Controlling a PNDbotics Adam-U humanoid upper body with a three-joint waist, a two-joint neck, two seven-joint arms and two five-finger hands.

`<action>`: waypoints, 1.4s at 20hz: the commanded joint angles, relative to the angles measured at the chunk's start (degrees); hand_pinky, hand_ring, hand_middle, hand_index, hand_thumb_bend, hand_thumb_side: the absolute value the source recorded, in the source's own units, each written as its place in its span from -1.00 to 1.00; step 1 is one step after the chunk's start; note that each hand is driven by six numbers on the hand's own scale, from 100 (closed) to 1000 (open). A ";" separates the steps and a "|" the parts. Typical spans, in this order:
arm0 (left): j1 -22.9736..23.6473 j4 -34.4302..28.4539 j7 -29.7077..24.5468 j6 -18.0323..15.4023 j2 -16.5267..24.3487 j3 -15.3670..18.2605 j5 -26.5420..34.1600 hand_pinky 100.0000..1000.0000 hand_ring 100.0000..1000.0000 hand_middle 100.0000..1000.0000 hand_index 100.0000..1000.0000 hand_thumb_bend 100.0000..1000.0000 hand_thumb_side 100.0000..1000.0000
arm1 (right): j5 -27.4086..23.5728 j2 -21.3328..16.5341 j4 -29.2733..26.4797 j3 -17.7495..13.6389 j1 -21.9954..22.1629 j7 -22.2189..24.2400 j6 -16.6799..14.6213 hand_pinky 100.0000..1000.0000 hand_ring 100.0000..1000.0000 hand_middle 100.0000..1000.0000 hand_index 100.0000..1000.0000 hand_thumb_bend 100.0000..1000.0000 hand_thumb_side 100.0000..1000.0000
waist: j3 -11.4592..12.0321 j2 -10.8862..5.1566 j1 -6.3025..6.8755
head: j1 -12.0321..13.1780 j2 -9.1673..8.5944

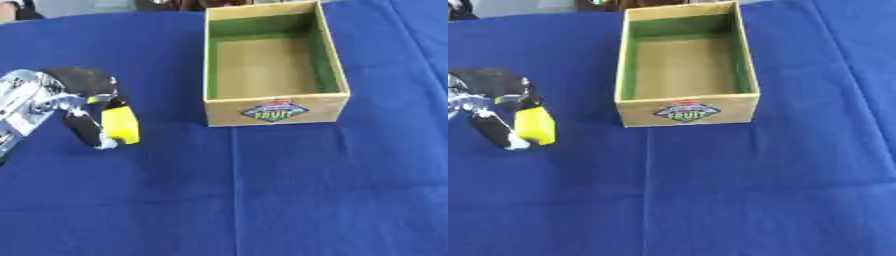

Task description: Pick up objects on the table and place them in the box.

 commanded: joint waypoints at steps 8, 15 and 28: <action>-3.11 -4.87 4.84 2.96 2.52 6.42 2.89 -0.79 -0.37 -0.33 -0.03 -0.95 -0.40 | 0.05 -1.54 -1.07 -0.47 -0.23 -0.42 -0.22 0.36 0.27 -0.07 0.49 -1.00 0.99 | 0.24 -1.56 0.07 | -0.08 -0.24; -9.34 -3.62 7.10 4.27 1.37 9.32 4.95 -0.86 -0.42 -0.36 -0.07 -0.95 -0.46 | -0.14 -1.96 -1.07 -0.36 -0.17 -0.37 -0.28 0.36 0.28 -0.07 0.49 -1.00 0.98 | -0.20 -1.84 0.67 | -0.07 -0.16; -23.65 10.93 10.77 2.62 -8.50 10.63 2.54 -0.95 -0.49 -0.42 -0.12 -0.98 -0.50 | -0.48 -2.70 -1.07 0.16 -1.04 0.02 -0.44 0.36 0.28 -0.07 0.49 -1.00 0.99 | -1.64 -1.46 1.69 | 0.39 -0.62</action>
